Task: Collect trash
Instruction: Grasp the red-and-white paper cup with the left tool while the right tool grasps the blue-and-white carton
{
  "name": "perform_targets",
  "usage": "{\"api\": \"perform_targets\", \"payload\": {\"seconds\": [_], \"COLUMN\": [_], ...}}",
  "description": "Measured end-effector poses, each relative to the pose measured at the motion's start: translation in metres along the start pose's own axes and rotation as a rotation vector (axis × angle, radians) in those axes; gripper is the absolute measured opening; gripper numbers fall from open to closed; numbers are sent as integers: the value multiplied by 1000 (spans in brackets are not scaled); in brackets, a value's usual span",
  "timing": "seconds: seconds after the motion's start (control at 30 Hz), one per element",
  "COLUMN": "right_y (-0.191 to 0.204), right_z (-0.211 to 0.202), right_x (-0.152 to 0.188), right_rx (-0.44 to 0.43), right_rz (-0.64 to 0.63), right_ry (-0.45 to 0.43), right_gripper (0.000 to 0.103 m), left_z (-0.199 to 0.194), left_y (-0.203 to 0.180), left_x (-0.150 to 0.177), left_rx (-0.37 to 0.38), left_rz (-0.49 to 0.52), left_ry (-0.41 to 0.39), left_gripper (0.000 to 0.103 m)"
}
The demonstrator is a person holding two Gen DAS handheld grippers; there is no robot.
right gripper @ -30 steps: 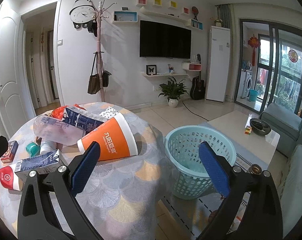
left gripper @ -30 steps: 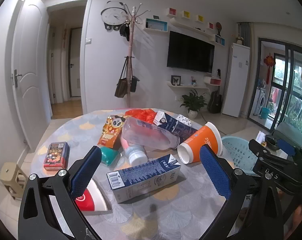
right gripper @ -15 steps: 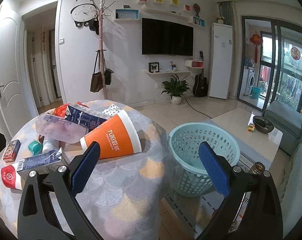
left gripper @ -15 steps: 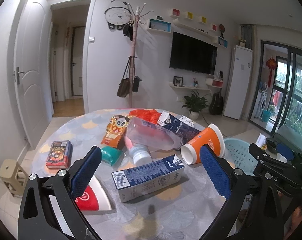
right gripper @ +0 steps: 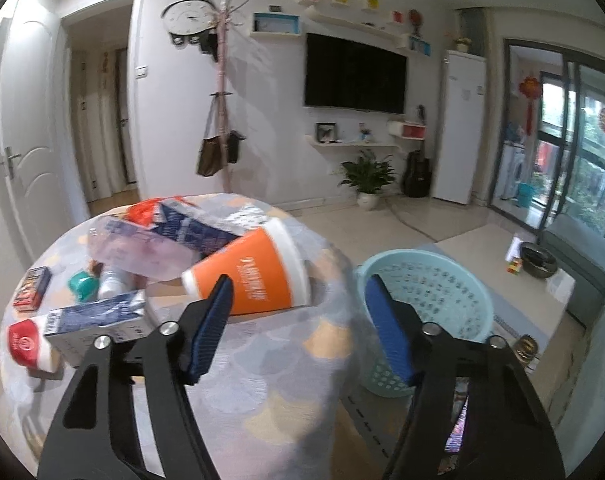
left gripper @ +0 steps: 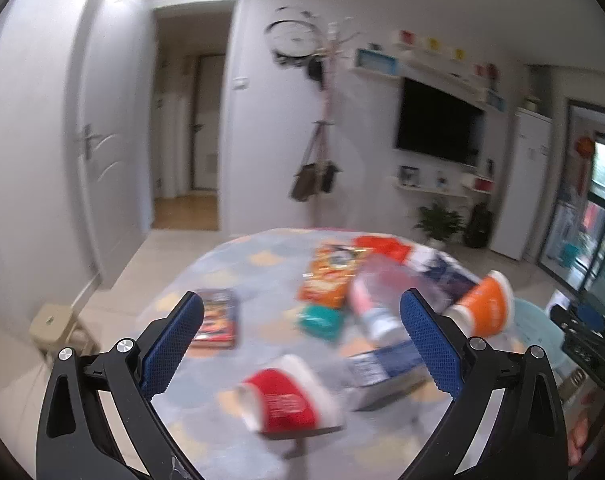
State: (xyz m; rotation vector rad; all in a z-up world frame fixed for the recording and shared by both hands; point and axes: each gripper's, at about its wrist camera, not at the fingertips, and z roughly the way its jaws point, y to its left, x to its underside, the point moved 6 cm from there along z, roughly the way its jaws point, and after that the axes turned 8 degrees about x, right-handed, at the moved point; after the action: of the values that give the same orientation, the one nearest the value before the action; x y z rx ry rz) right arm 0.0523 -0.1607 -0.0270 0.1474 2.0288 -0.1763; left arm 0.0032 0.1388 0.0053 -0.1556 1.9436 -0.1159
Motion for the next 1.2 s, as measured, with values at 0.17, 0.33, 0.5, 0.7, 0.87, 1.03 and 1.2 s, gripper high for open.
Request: {"api": "perform_targets", "payload": {"seconds": [0.17, 0.33, 0.5, 0.7, 0.87, 1.03, 1.2], "right_y": [35, 86, 135, 163, 161, 150, 148], "right_z": [5, 26, 55, 66, 67, 36, -4], "right_x": [-8, -10, 0, 14, 28, 47, 55], "right_rx": [-133, -358, -528, -612, -666, -717, -702], "right_rz": [-35, -82, -159, -232, -256, -324, -431], "right_ry": [14, 92, 221, 309, 386, 413, 329], "right_gripper": [63, 63, 63, 63, 64, 64, 77], "left_z": [-1, 21, 44, 65, 69, 69, 67], "left_y": [42, 54, 51, 46, 52, 62, 75], "left_x": [6, 33, 65, 85, 90, 87, 82], "left_rx": [-71, -45, 33, 66, 77, 45, 18], "left_rz": [-57, -93, -148, -179, -208, -209, -210], "left_ry": [73, 227, 336, 396, 416, 404, 394], "left_gripper": [95, 95, 78, 64, 61, 60, 59]}}
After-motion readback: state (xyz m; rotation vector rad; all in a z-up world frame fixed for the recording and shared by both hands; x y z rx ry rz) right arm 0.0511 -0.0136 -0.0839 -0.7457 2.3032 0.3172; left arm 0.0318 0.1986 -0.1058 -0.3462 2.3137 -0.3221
